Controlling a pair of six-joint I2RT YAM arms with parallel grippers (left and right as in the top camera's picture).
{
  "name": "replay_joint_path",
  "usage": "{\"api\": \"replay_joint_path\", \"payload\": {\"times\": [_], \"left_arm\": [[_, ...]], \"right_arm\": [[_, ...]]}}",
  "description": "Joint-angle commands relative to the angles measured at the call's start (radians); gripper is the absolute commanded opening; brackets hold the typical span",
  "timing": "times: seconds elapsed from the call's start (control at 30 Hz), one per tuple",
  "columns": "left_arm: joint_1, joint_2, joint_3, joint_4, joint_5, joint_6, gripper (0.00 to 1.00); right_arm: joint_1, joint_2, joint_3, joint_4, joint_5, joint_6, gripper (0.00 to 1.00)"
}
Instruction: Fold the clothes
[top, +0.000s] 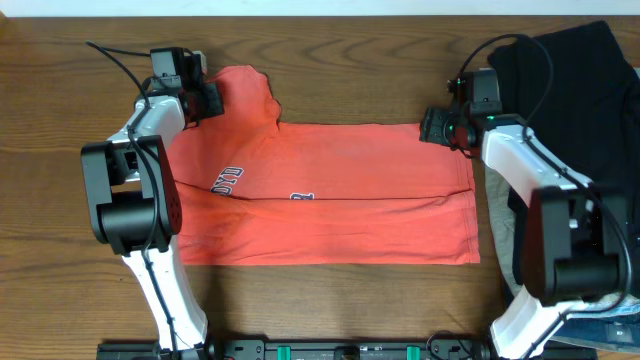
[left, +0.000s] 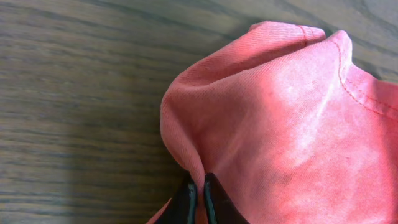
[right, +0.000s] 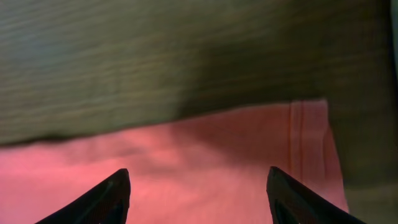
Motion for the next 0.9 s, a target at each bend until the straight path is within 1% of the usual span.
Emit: {"api": "replay_joint_path", "payload": {"times": [0.0, 0.1, 0.17, 0.33, 0.5, 0.53, 0.6, 0.67, 0.7, 0.73, 0.87], "left_arm": [[0.002, -0.021, 0.007, -0.042, 0.038, -0.007, 0.06], [0.010, -0.073, 0.007, -0.088, 0.052, -0.010, 0.06], [0.014, -0.106, 0.007, -0.121, 0.052, -0.010, 0.06], [0.016, -0.182, 0.007, -0.248, 0.052, -0.011, 0.06], [0.016, -0.221, 0.007, -0.397, 0.051, -0.010, 0.06], [0.016, -0.224, 0.007, -0.423, 0.051, -0.010, 0.06], [0.016, -0.228, 0.007, -0.475, 0.051, -0.010, 0.06], [0.016, -0.228, 0.007, -0.523, 0.051, -0.010, 0.06], [0.016, -0.228, 0.007, -0.543, 0.051, -0.010, 0.06], [0.017, -0.228, 0.007, -0.558, 0.051, -0.010, 0.06], [0.031, -0.236, 0.007, -0.615, 0.051, -0.019, 0.06]], "right_arm": [[0.013, 0.047, 0.006, 0.047, 0.116, 0.043, 0.68], [0.009, 0.066, 0.006, 0.087, 0.194, 0.069, 0.69], [0.002, 0.073, 0.006, 0.116, 0.206, 0.070, 0.69], [-0.006, 0.102, 0.006, 0.163, 0.193, 0.071, 0.67], [-0.005, 0.166, 0.006, 0.179, 0.187, 0.082, 0.67], [-0.005, 0.177, 0.006, 0.178, 0.187, 0.088, 0.62], [-0.006, 0.196, 0.006, 0.170, 0.175, 0.089, 0.47], [-0.006, 0.198, 0.006, 0.145, 0.165, 0.089, 0.22], [-0.006, 0.198, 0.006, 0.139, 0.166, 0.088, 0.06], [-0.006, 0.195, 0.007, 0.134, 0.165, 0.088, 0.01], [-0.012, 0.157, 0.016, 0.060, 0.165, 0.088, 0.01]]}}
